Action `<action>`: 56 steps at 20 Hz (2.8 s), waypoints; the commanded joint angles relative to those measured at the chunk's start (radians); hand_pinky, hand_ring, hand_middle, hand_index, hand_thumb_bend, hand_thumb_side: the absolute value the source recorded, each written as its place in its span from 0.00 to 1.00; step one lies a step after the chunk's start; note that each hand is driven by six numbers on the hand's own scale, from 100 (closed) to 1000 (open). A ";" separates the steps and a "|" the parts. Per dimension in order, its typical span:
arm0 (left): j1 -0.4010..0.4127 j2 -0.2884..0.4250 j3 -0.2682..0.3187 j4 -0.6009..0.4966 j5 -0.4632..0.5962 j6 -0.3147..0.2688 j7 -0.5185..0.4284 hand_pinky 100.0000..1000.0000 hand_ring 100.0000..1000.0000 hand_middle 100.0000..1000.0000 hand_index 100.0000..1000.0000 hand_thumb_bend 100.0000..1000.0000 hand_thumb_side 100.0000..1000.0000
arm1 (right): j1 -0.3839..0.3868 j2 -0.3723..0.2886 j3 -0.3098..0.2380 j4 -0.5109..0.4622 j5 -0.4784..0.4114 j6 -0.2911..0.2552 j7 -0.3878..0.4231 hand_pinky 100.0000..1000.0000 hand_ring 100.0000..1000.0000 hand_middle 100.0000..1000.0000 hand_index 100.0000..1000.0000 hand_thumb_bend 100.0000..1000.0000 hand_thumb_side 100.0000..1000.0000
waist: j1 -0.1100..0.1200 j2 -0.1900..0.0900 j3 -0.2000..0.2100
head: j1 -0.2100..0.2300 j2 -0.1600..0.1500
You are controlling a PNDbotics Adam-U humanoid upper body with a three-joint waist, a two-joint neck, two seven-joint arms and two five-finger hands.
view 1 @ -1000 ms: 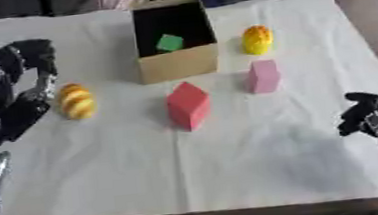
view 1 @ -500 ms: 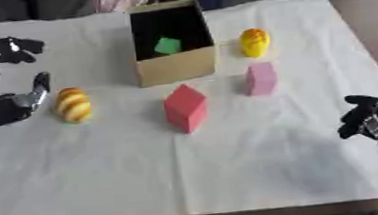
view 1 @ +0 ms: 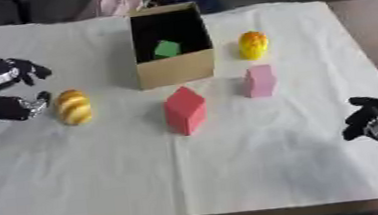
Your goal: Pick up objects on the table and place them in the box.
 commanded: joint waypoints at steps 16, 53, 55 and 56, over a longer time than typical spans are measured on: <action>-0.128 -0.127 -0.065 0.220 -0.191 -0.062 0.027 0.82 0.76 0.79 0.90 0.08 0.53 | -0.003 -0.023 0.000 -0.010 0.003 -0.002 0.004 0.49 0.48 0.48 0.77 0.00 0.59 | 0.010 -0.028 -0.005 | 0.009 -0.003; -0.405 -0.198 -0.078 0.154 -0.145 -0.077 0.201 0.57 0.34 0.31 0.53 0.00 0.12 | -0.001 -0.023 0.012 -0.005 -0.006 0.001 0.013 0.49 0.48 0.48 0.77 0.00 0.62 | 0.003 -0.033 -0.053 | 0.040 -0.002; -0.431 -0.228 -0.090 0.193 -0.164 -0.088 0.218 0.59 0.37 0.34 0.56 0.00 0.12 | -0.003 -0.023 0.015 -0.004 -0.009 0.001 0.015 0.49 0.48 0.48 0.77 0.00 0.62 | 0.000 -0.032 -0.062 | 0.047 -0.003; -0.442 -0.243 -0.096 0.210 -0.175 -0.095 0.223 0.60 0.38 0.35 0.56 0.00 0.12 | -0.004 -0.023 0.017 -0.004 -0.011 0.001 0.017 0.49 0.48 0.48 0.77 0.00 0.62 | -0.002 -0.031 -0.067 | 0.051 -0.003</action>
